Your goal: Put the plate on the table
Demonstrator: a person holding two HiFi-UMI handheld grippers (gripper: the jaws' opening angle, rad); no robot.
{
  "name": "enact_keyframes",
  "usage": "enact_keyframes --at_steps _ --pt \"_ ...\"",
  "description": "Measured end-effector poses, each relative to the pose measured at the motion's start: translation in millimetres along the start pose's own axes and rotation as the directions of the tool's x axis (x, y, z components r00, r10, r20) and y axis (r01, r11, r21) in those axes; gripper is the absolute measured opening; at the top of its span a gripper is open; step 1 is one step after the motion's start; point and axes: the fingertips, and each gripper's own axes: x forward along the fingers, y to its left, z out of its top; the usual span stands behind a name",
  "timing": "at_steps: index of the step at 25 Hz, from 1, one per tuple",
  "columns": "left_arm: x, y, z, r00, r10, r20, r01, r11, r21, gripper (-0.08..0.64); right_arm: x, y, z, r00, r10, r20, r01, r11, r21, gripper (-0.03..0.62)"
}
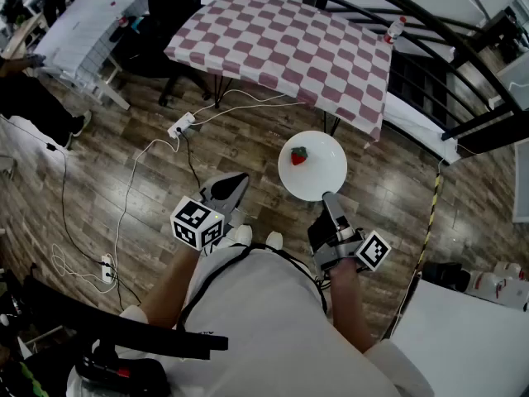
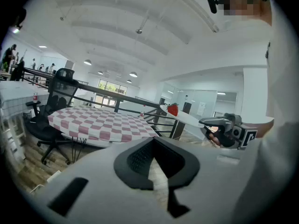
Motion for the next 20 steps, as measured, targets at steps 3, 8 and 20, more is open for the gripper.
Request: enact_keyframes --at_steps 3,8,20 --pt "-7.2 11.2 -3.6 1.000 0.010 -0.006 -0.010 1.000 0.002 0.005 4.0 -2.0 -5.3 1.000 -0.002 0.008 0.002 1.000 0.000 0.015" --pt "-13.4 23.1 2.3 1.000 0.014 0.010 -0.014 1.000 0.004 0.005 9.4 -3.2 -10.6 1.000 -0.003 0.017 0.003 1.000 0.008 0.017" --pt "-34.4 44.8 -2.3 1.000 0.002 0.018 -0.002 1.000 0.005 0.005 21.4 -7.3 -31.7 0.999 -0.002 0.045 0.002 1.000 0.009 0.017"
